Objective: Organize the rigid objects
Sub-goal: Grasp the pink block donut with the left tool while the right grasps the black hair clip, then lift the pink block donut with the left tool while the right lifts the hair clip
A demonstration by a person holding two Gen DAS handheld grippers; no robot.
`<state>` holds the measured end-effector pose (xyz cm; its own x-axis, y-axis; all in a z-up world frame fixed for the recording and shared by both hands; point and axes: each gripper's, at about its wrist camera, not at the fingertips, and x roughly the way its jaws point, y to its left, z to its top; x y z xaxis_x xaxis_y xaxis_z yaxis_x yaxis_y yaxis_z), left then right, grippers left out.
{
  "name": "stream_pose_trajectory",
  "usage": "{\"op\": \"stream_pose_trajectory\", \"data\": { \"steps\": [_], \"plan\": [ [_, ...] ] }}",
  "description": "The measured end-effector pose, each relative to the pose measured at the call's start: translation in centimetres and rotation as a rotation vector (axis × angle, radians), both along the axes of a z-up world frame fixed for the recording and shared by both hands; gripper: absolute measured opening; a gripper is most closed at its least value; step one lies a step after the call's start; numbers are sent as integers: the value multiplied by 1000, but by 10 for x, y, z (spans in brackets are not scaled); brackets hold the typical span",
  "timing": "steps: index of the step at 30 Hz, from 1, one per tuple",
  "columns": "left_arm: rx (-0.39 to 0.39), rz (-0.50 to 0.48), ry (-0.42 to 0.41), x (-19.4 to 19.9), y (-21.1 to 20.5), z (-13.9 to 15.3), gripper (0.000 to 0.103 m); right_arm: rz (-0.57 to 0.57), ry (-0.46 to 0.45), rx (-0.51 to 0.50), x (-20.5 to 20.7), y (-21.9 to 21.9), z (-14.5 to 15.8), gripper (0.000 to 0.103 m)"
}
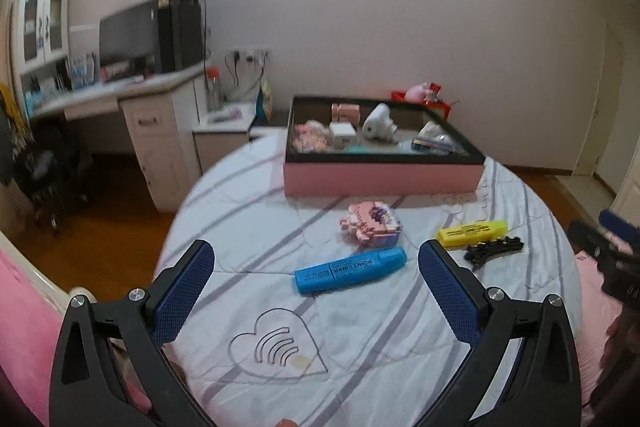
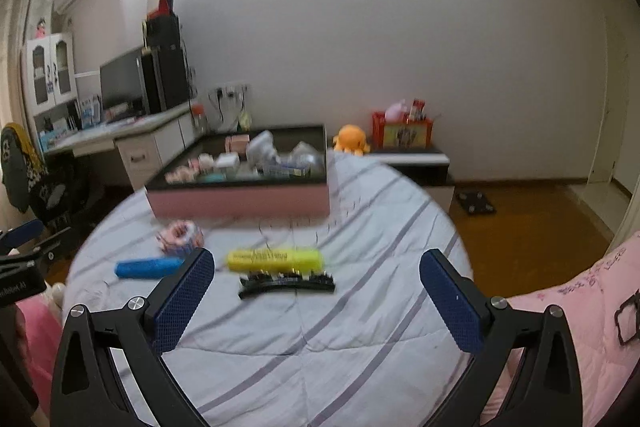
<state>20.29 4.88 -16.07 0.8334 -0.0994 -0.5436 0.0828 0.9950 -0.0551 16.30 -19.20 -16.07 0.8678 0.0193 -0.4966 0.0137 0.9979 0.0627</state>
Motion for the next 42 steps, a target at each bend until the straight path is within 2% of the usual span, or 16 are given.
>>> {"op": "stream_pose_trajectory", "data": {
  "steps": [5, 9, 13, 19, 20, 22, 23, 30, 36, 40, 42],
  "plan": [
    [-1, -38, 66, 33, -17, -12, 103, -1, 58, 0, 22, -4, -18, 103],
    [42, -87, 132, 67, -39, -23, 103, -14, 95, 10, 39, -11, -29, 103],
    [99, -116, 233, 100, -59, -40, 103, -18, 125, 13, 52, -17, -37, 103],
    [165, -106, 299, 128, -73, -51, 102, -18, 160, 26, 65, -25, -44, 103],
    [164, -110, 297, 130, -73, -53, 98, -16, 163, 29, 66, -25, -44, 103],
    [159, -125, 315, 134, -73, -58, 67, -13, 168, 30, 68, -24, -45, 103],
    [157, -129, 322, 135, -73, -60, 68, -10, 171, 28, 69, -24, -45, 103],
    [102, -128, 240, 116, -56, -44, 68, 14, 212, 16, 71, -16, -51, 103],
    [106, -90, 166, 78, -34, -20, 68, 70, 266, 30, 74, 4, -53, 103],
    [103, -89, 166, 58, -25, -17, 68, 91, 289, 26, 79, 21, -55, 103],
    [106, -94, 173, 55, -23, -19, 68, 97, 339, 8, 88, 28, -62, 103]
  ]
}}
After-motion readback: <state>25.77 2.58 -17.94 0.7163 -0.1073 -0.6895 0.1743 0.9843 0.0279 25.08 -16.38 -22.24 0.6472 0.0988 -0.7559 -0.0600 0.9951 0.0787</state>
